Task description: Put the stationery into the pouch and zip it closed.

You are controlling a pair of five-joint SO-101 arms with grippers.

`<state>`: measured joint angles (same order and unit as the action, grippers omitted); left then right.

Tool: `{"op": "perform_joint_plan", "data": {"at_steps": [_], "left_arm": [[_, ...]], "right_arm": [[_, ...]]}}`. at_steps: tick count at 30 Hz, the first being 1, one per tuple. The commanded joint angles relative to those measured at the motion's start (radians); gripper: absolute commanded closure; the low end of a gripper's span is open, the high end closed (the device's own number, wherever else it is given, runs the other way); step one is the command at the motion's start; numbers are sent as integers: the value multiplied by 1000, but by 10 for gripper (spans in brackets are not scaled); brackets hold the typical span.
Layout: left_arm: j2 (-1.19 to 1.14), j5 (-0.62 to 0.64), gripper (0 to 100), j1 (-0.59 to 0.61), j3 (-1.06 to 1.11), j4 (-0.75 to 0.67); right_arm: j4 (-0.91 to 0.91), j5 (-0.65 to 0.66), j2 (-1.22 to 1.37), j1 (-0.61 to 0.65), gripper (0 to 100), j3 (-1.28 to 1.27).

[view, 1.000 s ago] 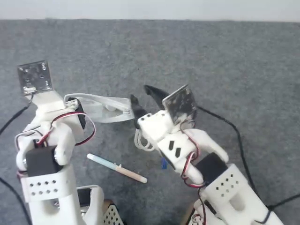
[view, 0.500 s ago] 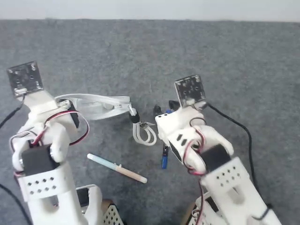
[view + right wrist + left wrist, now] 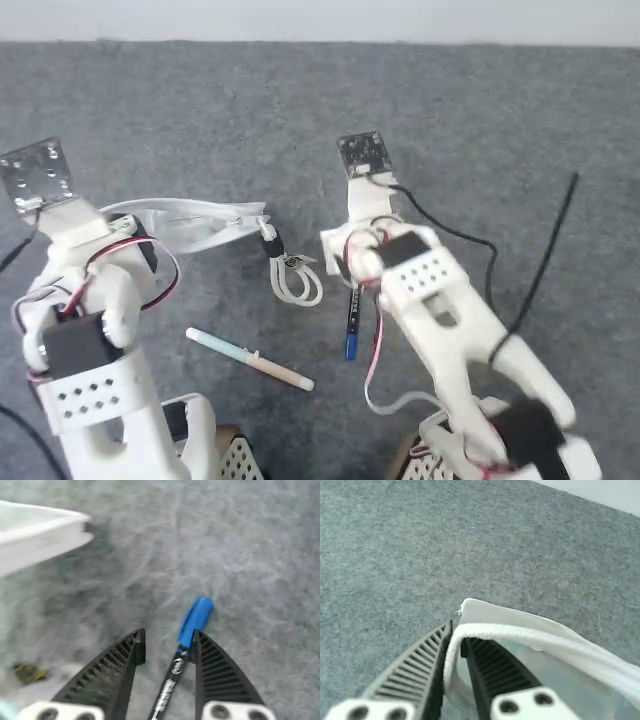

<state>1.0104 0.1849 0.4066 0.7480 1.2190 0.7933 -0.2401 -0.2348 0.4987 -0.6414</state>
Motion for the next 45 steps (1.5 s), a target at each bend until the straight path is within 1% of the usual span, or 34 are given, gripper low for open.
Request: {"op": "perform_joint_plan", "data": {"at_steps": [1,7,18,27,30,34,36,39,42,45], "left_arm": [[-15,-3,988,9,1,-28],[-15,-3,988,9,2,-28],[-15,-3,988,9,4,-26],[-15,-3,988,9,13,-26],[-15,-3,988,9,13,-26],[-15,-3,988,9,13,-26],[-15,-3,988,9,13,-26],[-15,-3,988,9,13,-26],[-15,-3,988,9,15,-26],[-15,-3,988,9,15,-26]], "right_arm": [[4,-14,99,-54,864,121],[4,-15,277,-56,864,212],[8,-15,453,-56,864,308],[194,-20,625,-51,865,485],[268,-86,659,-54,865,557],[360,-89,673,-51,867,620],[364,-89,673,-51,897,624],[352,-89,673,-51,992,626],[349,-89,673,-51,979,624],[352,-89,656,-50,994,626]]}}
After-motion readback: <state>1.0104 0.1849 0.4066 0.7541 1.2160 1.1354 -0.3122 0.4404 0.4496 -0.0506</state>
